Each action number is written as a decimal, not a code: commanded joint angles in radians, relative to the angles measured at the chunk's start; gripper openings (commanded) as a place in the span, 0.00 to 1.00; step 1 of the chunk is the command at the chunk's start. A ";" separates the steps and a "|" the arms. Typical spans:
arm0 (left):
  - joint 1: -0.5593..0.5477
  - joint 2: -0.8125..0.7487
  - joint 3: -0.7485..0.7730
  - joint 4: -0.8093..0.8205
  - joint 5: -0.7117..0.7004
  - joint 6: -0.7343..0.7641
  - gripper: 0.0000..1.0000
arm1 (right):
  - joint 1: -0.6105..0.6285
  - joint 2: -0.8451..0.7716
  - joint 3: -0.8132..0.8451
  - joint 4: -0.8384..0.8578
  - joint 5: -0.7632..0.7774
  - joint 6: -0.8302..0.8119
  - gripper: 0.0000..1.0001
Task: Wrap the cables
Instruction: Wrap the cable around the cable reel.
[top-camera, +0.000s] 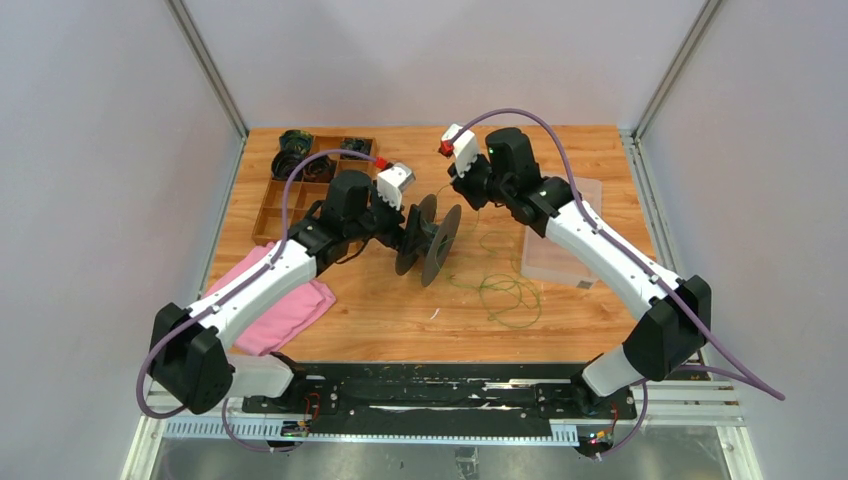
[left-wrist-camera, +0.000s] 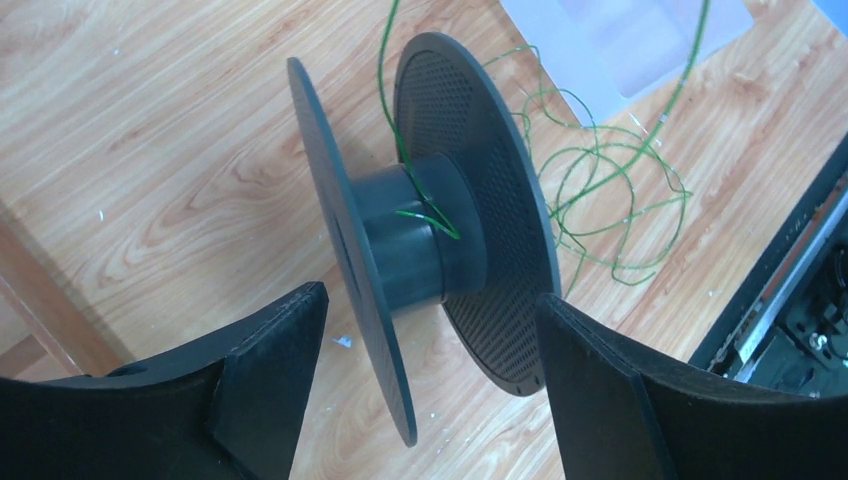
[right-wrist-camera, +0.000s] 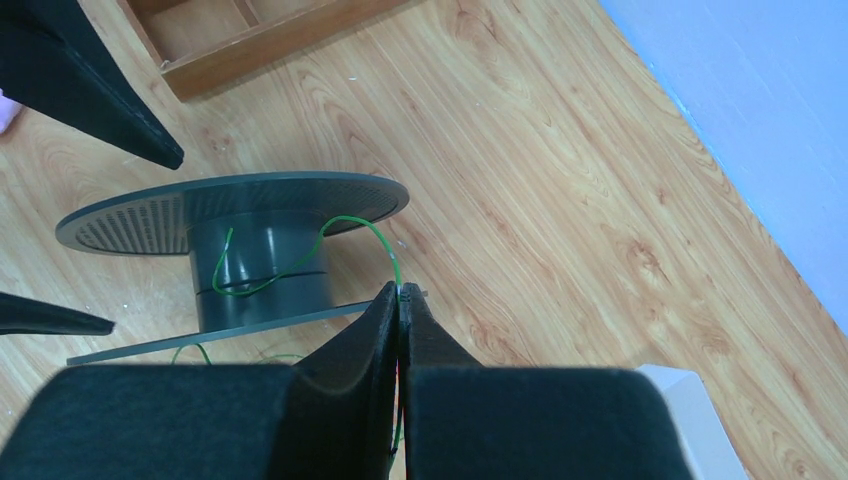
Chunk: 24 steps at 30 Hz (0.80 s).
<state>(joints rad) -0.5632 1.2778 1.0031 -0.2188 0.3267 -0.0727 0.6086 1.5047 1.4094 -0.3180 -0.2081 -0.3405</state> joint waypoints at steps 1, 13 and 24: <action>0.006 0.013 0.007 0.080 -0.077 -0.095 0.80 | 0.023 -0.011 -0.012 0.040 0.015 0.035 0.01; 0.006 0.040 -0.021 0.145 -0.114 -0.185 0.77 | 0.040 0.023 -0.004 0.038 0.024 0.071 0.01; 0.006 0.055 -0.030 0.142 -0.151 -0.187 0.69 | 0.045 0.054 0.010 0.030 0.036 0.074 0.01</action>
<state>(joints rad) -0.5632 1.3193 0.9867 -0.1051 0.1947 -0.2481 0.6353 1.5475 1.4086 -0.3016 -0.1890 -0.2798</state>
